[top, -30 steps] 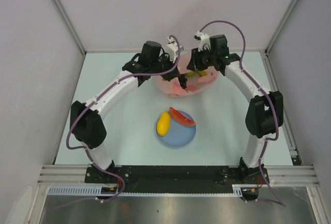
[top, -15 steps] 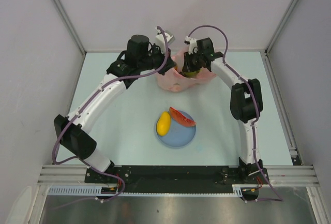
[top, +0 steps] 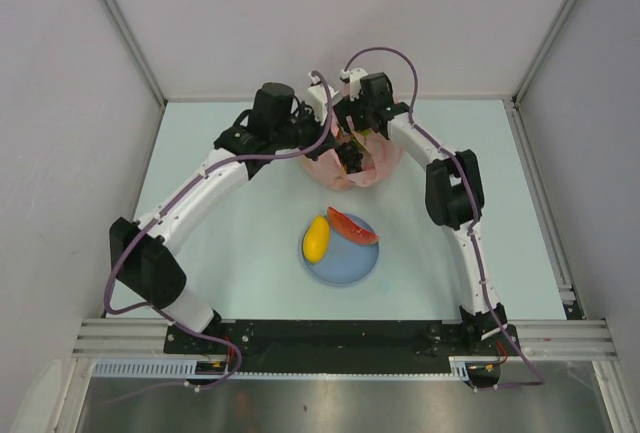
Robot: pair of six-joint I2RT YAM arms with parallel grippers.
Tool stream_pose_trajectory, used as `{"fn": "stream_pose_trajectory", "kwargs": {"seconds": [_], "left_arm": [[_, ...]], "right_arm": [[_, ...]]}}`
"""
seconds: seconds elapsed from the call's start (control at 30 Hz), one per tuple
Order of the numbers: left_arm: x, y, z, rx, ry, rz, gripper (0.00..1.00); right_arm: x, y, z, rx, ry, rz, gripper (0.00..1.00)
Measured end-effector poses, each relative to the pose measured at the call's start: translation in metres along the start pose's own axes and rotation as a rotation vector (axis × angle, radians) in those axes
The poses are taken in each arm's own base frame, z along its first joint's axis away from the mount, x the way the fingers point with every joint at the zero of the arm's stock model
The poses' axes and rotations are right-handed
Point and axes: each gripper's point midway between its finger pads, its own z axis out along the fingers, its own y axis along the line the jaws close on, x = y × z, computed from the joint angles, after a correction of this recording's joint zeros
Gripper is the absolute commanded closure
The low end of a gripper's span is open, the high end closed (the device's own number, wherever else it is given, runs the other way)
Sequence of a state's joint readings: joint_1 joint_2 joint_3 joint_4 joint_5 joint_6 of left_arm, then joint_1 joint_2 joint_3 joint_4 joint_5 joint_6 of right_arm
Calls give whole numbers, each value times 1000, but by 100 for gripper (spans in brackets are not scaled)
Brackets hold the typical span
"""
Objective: Take the fake fruits out of the plastic bag
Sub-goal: Adjust the plastic bag at the center of the board.
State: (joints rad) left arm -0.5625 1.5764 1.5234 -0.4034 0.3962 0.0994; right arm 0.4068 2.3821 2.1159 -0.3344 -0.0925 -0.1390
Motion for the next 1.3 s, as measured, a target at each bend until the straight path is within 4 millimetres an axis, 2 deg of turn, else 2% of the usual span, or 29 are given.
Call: {"fn": "stream_pose_trajectory", "kwargs": {"seconds": [0.17,0.23,0.27,0.3,0.33,0.37,0.47,0.57,0.73,0.83,1.0,1.07,1.23,1.3], "left_arm": [[5,4,0,-9,10,9,100],[6,9,0,-20,14,4,100],[7,10,0,-22,15,3,100],[7,11,1,-23,16,2,100],[7,11,1,-23,16,1,100],[7,11,1,-22,15,1,100],[6,10,1,-16,10,2,100],[6,11,3,-16,8,2,100],[9,13,8,-16,14,0,100],[11,14,9,-18,18,0,100],[12,16,10,-26,22,6,100],[12,16,10,-28,24,7,100],[9,18,13,-32,20,16,100],[8,19,15,-31,19,19,100]], "right_arm": [[33,-15,21,31,65,-24,5],[40,-16,23,30,83,-30,12],[41,-16,23,30,86,-32,16],[43,-17,23,31,89,-35,25],[45,-18,23,30,92,-38,31],[47,-18,23,30,98,-37,42],[46,-21,22,19,93,-40,59],[49,-23,19,-4,101,-25,65],[48,-26,-4,-80,105,61,66],[31,-35,-29,-152,63,157,54],[12,-62,-60,-139,21,209,46],[17,-71,-70,-85,38,210,42],[52,-82,-104,25,127,205,38],[53,-87,-120,53,126,196,37]]}}
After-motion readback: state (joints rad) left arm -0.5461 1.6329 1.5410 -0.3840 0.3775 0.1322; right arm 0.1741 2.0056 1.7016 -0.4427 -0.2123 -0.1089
